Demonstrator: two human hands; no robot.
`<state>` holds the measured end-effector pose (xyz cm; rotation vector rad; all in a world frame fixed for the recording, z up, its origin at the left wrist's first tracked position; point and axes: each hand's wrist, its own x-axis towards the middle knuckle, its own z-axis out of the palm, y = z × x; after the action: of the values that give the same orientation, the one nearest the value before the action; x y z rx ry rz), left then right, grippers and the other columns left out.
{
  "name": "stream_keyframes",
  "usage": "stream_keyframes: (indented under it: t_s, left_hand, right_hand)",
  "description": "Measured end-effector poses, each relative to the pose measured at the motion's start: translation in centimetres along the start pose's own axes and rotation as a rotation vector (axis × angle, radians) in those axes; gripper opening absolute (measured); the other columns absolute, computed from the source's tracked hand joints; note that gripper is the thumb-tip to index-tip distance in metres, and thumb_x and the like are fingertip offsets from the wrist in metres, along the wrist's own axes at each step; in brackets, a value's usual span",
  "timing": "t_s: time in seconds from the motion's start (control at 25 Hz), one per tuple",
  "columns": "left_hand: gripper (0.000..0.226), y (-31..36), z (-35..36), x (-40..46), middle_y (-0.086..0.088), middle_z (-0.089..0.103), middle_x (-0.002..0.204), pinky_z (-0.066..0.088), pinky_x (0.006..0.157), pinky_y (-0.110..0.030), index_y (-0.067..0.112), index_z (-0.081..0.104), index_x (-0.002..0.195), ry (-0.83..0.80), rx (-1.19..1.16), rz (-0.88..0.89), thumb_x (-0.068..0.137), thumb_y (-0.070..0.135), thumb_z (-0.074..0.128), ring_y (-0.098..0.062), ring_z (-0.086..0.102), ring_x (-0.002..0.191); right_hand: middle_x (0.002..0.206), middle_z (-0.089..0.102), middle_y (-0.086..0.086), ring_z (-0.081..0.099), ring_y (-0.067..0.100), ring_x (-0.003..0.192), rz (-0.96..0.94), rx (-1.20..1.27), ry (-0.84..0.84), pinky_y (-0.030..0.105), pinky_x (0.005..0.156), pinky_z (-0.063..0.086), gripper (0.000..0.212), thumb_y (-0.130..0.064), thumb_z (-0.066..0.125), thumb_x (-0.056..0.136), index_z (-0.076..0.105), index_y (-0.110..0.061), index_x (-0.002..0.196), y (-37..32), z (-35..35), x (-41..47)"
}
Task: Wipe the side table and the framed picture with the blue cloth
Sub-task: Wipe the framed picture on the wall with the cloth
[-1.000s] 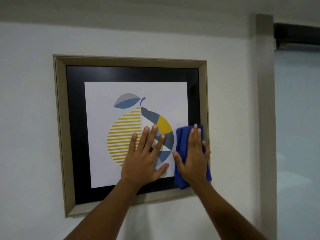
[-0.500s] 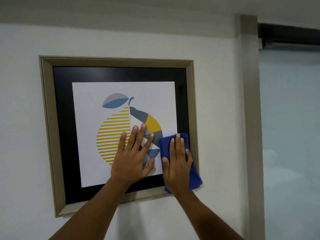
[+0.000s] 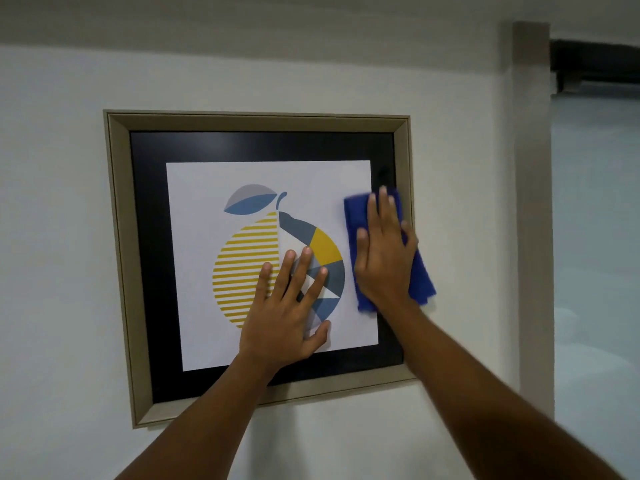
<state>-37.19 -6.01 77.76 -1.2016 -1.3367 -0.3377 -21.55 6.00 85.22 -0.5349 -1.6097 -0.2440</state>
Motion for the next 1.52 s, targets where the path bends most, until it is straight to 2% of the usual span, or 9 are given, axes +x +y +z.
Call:
stream_keyframes:
  t_s: [0.2,0.4,0.52,0.72,0.92,1.04,1.12,1.24,1.52]
  left_hand:
    - [0.085,0.1,0.0,0.0,-0.017,0.013,0.171,0.006,0.127,-0.059,0.018,0.023,0.162,-0.011,-0.004,-0.003,0.094,0.066,0.041,-0.037,0.005,0.159]
    - [0.084,0.2,-0.1,-0.1,-0.017,0.014,0.171,0.009,0.127,-0.060,0.018,0.023,0.162,-0.005,-0.011,-0.005,0.094,0.064,0.042,-0.037,0.008,0.159]
    - [0.081,0.2,-0.3,-0.2,-0.017,0.014,0.171,0.011,0.126,-0.060,0.018,0.025,0.161,-0.017,-0.015,-0.008,0.095,0.061,0.042,-0.037,0.008,0.159]
    - [0.065,0.1,-0.8,0.0,-0.019,0.014,0.170,0.011,0.127,-0.059,0.015,0.023,0.162,-0.021,0.002,-0.010,0.105,0.046,0.030,-0.038,0.009,0.158]
    - [0.063,-0.1,-0.6,-0.1,-0.016,0.012,0.171,0.005,0.128,-0.057,0.016,0.027,0.161,-0.054,-0.007,0.002,0.106,0.046,0.026,-0.036,0.007,0.159]
    - [0.069,0.0,-0.8,0.0,-0.016,0.013,0.172,0.005,0.128,-0.057,0.017,0.023,0.162,-0.077,0.019,-0.008,0.103,0.050,0.035,-0.037,0.006,0.159]
    - [0.075,0.1,-1.1,0.0,-0.017,0.014,0.171,0.008,0.127,-0.058,0.018,0.024,0.162,-0.080,0.017,-0.012,0.099,0.056,0.039,-0.037,0.008,0.159]
    - [0.079,0.1,-0.7,-0.2,-0.017,0.015,0.171,0.010,0.126,-0.059,0.018,0.025,0.162,-0.056,0.002,-0.014,0.097,0.061,0.038,-0.038,0.011,0.158]
    - [0.078,0.2,-0.5,-0.2,-0.016,0.019,0.170,0.009,0.126,-0.059,0.018,0.028,0.161,-0.031,0.014,-0.011,0.097,0.063,0.033,-0.038,0.016,0.157]
  right_hand:
    - [0.165,0.025,0.010,0.024,0.026,0.152,-0.008,0.012,0.055,0.047,0.117,0.022,0.057,-0.034,0.026,0.104,0.029,-0.011,0.156,-0.9,0.1,7.7]
    - [0.164,0.027,0.012,0.026,0.029,0.151,0.009,0.058,0.064,0.049,0.117,0.027,0.058,-0.031,0.030,0.103,0.028,-0.008,0.155,0.7,1.7,-4.3]
    - [0.165,0.019,0.010,0.025,0.030,0.150,0.082,0.000,0.031,0.054,0.113,0.034,0.058,-0.035,0.021,0.105,0.021,-0.010,0.157,0.7,2.5,-12.5]
    - [0.164,0.020,0.017,0.020,0.032,0.151,0.369,-0.020,-0.029,0.054,0.116,0.024,0.058,-0.034,0.018,0.106,0.018,-0.007,0.157,-5.6,3.6,-12.5]
    - [0.164,0.022,0.013,0.021,0.030,0.150,0.152,-0.077,-0.077,0.049,0.118,0.018,0.055,-0.037,0.011,0.108,0.018,-0.013,0.157,-4.4,4.2,-13.9]
    - [0.164,0.020,0.012,0.023,0.031,0.148,0.081,-0.107,-0.061,0.052,0.114,0.030,0.057,-0.039,0.014,0.106,0.019,-0.011,0.156,0.7,2.7,-13.5]
    - [0.161,0.022,0.011,0.027,0.032,0.146,0.097,-0.093,-0.069,0.052,0.109,0.037,0.058,-0.040,0.015,0.106,0.021,-0.009,0.155,2.2,1.7,-13.0]
    - [0.164,0.019,0.009,0.024,0.029,0.149,0.070,-0.073,-0.072,0.048,0.112,0.032,0.060,-0.036,0.026,0.104,0.018,-0.011,0.157,1.4,1.4,-11.1]
    - [0.165,0.022,0.013,0.022,0.028,0.152,-0.018,-0.042,-0.022,0.048,0.117,0.029,0.057,-0.031,0.032,0.105,0.024,-0.007,0.157,-0.6,-1.3,9.5]
